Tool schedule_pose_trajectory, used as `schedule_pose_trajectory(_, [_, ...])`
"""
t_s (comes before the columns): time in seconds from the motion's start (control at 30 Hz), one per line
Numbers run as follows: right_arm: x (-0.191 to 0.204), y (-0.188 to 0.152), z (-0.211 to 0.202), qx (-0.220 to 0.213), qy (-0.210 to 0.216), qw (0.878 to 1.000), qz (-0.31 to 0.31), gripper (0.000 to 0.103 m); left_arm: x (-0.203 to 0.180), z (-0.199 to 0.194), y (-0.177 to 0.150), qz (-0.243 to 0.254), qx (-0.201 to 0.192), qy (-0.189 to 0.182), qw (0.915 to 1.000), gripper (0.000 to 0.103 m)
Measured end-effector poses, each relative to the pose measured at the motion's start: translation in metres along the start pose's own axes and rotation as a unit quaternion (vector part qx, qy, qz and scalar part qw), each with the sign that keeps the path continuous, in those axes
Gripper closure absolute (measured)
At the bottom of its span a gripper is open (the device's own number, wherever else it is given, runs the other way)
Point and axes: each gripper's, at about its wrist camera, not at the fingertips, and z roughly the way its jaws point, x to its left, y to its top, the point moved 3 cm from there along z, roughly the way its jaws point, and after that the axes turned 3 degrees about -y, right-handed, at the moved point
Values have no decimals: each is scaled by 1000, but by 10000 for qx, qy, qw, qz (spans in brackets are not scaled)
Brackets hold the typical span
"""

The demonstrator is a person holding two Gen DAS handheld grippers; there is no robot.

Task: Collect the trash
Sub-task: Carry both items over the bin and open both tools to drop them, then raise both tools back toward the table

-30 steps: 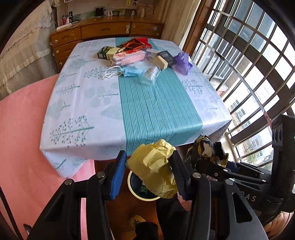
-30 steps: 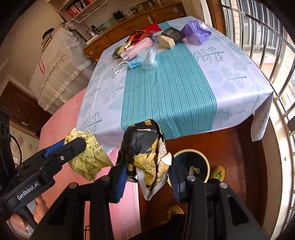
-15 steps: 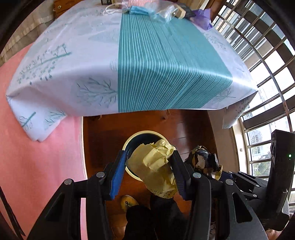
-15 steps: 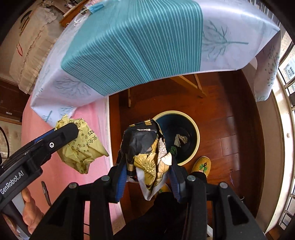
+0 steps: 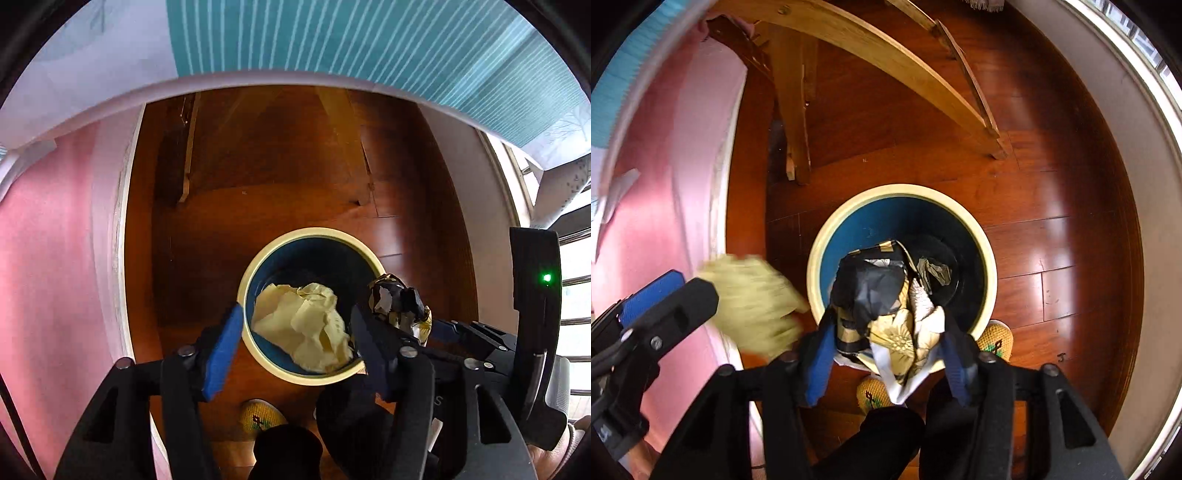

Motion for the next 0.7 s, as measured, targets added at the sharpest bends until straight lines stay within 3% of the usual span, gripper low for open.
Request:
schedule_pose_trajectory(0.07, [2,4,9,-63,-76,10000,-4,35,5,11,3,-18,26,49,10000,12])
schedule_pose_trajectory(0.3, [3,9,6,-65,-156,9999,3,33,16,11,10,-240,71,295,9993,12])
schedule_pose_trajectory(0.7, [10,0,-70,-228,-131,9996,45,33,14,-72,7,-271,-174,688,9971,12])
